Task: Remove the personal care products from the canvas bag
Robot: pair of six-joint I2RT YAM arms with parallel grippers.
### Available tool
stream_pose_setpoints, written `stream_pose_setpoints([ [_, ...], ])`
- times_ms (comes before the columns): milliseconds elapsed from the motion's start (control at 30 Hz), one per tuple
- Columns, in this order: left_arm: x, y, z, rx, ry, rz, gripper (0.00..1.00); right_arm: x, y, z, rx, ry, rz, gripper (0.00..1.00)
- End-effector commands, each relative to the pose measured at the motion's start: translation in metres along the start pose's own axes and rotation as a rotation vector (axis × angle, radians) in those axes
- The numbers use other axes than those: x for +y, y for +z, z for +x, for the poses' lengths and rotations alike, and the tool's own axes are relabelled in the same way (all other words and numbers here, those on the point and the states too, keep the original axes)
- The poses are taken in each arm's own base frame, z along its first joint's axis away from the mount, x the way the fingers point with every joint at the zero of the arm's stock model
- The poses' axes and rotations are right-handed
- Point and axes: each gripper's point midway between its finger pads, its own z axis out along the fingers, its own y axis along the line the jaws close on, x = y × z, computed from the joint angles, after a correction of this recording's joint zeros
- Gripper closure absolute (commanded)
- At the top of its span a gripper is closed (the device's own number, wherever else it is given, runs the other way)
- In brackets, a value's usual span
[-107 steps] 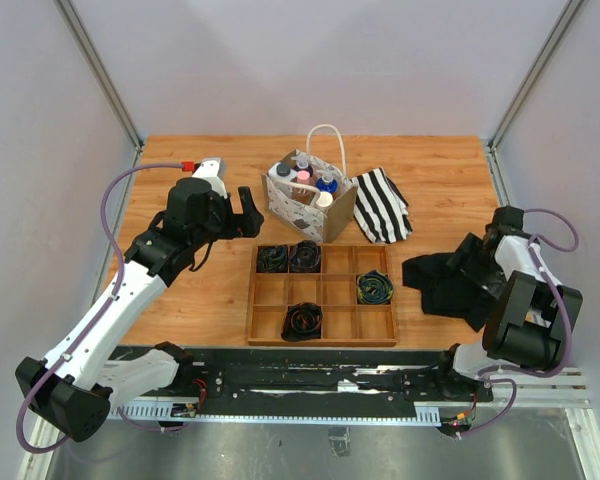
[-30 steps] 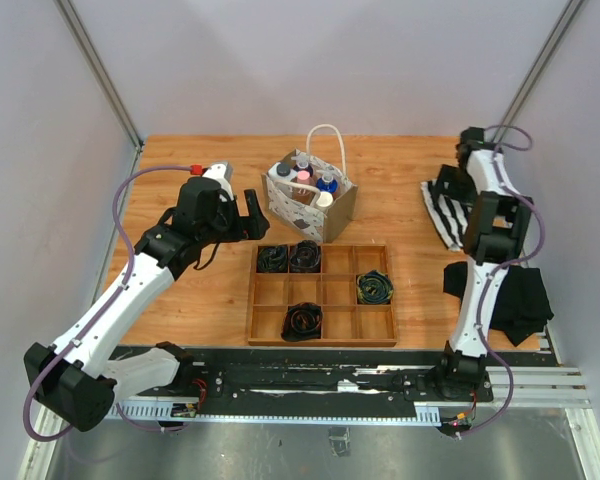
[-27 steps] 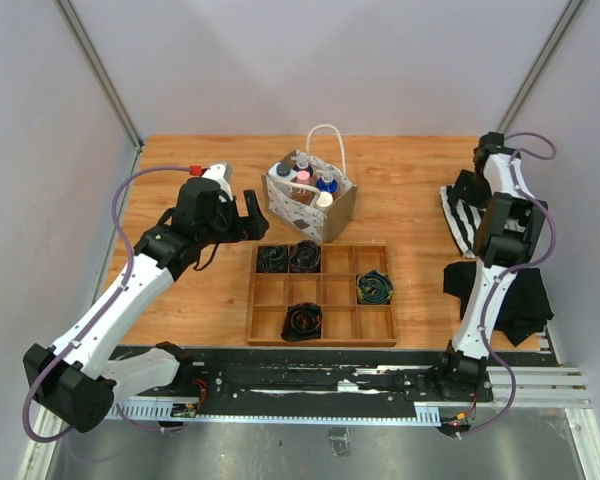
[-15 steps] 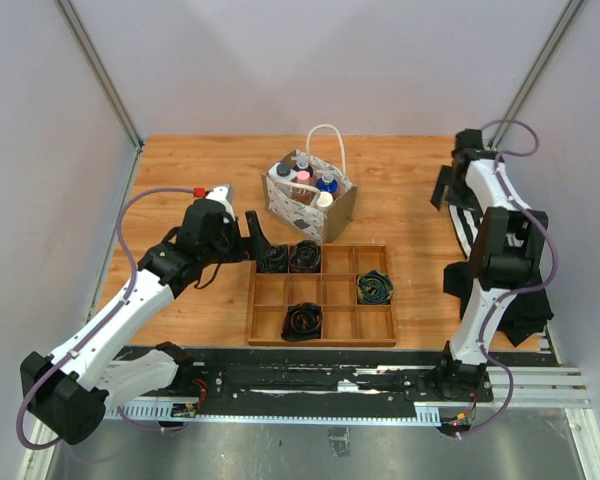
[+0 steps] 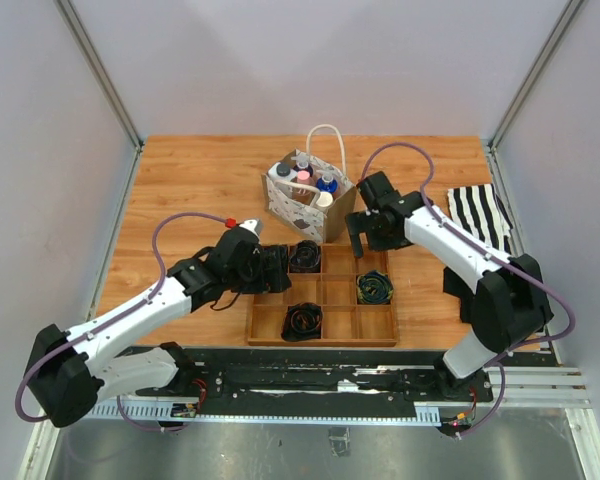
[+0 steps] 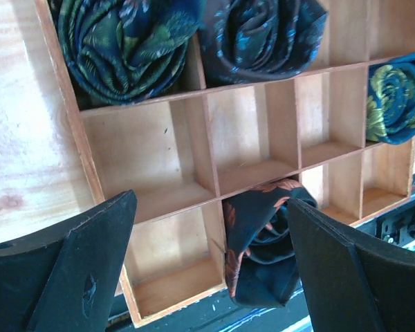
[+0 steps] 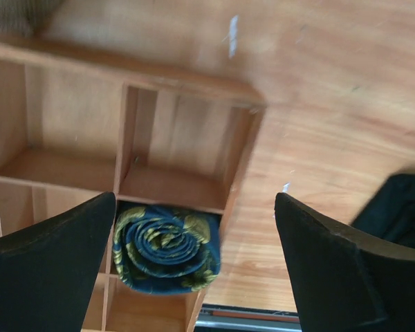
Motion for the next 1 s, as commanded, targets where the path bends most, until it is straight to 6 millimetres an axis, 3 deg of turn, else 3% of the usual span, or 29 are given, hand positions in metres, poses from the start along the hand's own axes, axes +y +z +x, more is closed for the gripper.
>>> stream_pose_setpoints([
  [0,-0.003,0.006,-0.003,-0.029,-0.042,-0.005,0.06,0.027,-0.007,0.018,0.003,-0.025,-0.084,0.02],
  [133,0.003,0.012,-0.006,-0.040,-0.034,-0.044,0.06,0.049,-0.006,0.030,0.012,-0.082,-0.100,0.02],
  [333,-0.004,0.028,0.009,0.000,-0.058,0.006,0.05,0.059,0.005,0.045,0.057,-0.124,-0.082,0.02],
  [500,-0.007,0.036,0.015,0.019,-0.040,0.006,0.10,0.052,0.000,0.040,0.028,-0.143,-0.056,0.02],
  [700,0.016,0.041,0.028,0.055,-0.044,-0.097,0.07,0.038,-0.017,0.026,-0.032,-0.154,0.000,0.02],
  [967,0.038,0.040,0.044,0.052,-0.102,-0.162,0.04,0.022,-0.026,0.030,-0.049,-0.155,0.058,0.02],
])
